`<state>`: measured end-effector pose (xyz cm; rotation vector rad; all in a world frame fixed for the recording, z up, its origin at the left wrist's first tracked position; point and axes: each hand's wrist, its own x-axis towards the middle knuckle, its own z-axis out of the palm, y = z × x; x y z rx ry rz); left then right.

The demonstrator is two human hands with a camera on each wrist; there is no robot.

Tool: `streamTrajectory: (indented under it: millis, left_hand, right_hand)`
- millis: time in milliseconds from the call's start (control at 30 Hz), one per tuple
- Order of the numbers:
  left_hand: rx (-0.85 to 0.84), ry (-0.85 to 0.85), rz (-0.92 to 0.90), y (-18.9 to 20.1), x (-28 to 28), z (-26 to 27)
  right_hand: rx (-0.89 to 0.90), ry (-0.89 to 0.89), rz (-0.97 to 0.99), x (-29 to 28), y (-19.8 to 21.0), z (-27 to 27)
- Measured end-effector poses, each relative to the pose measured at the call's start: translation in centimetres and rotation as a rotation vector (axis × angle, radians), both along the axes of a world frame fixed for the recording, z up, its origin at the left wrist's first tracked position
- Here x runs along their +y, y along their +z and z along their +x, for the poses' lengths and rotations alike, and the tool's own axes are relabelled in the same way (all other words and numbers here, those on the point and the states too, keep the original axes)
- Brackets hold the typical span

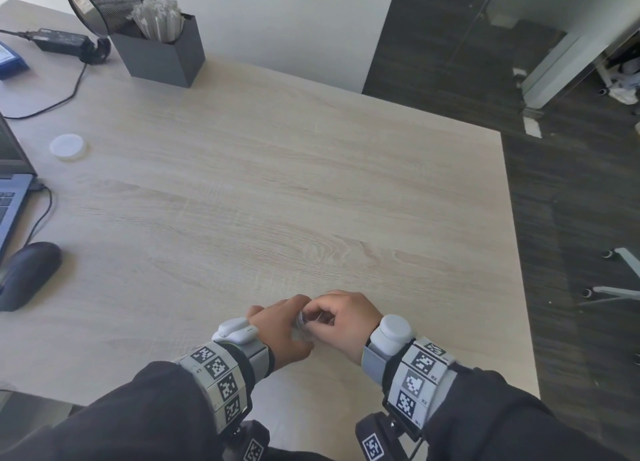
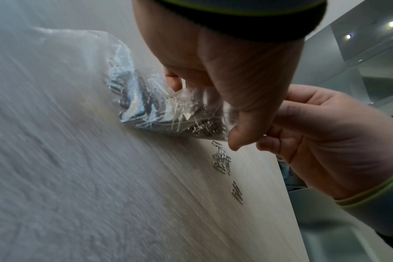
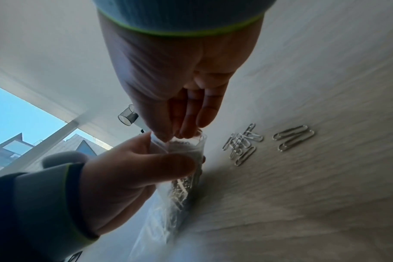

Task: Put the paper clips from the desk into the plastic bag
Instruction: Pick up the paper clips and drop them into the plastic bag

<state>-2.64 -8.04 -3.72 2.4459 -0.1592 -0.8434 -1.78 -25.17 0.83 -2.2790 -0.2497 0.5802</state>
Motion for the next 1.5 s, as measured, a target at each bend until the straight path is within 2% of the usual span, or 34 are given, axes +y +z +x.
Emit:
streamTrajectory:
  millis: [167, 300, 367, 667, 833, 933, 1500]
  left_hand:
    - [0.006, 0.033, 0.003, -0.8, 0.4, 0.0]
    - [-0.022, 0.023, -0.025, -0.1, 0.4, 0.3]
    - [-0.05, 0.016, -0.028, 0.2, 0.3, 0.3]
    - [-0.018, 0.039, -0.005, 0.1, 1.0, 0.4]
    - [-0.053, 0.037, -0.009, 0.5, 1.2, 0.4]
    - [-0.055, 0.043, -0.016, 0.7, 1.4, 0.5]
    - [-0.035, 0.052, -0.009, 0.1, 1.8, 0.4]
  right_hand:
    - [-0.018, -0.106, -0.164, -4.6, -0.6, 0.6]
    - [0.088, 0.051, -0.392, -7.3, -2.0, 0.1]
    - [0.119, 0.112, -0.435, -7.4, -2.7, -0.4]
    - [0.1, 0.286, -0.429, -4.3, -3.6, -0.7]
    - [-0.024, 0.185, -0.388, -3.5, -4.0, -0.5]
    - [-0.024, 0.137, -0.377, -3.7, -4.6, -0.4]
    - [-0.073, 0.257, -0.38, -3.0, -4.4, 1.1]
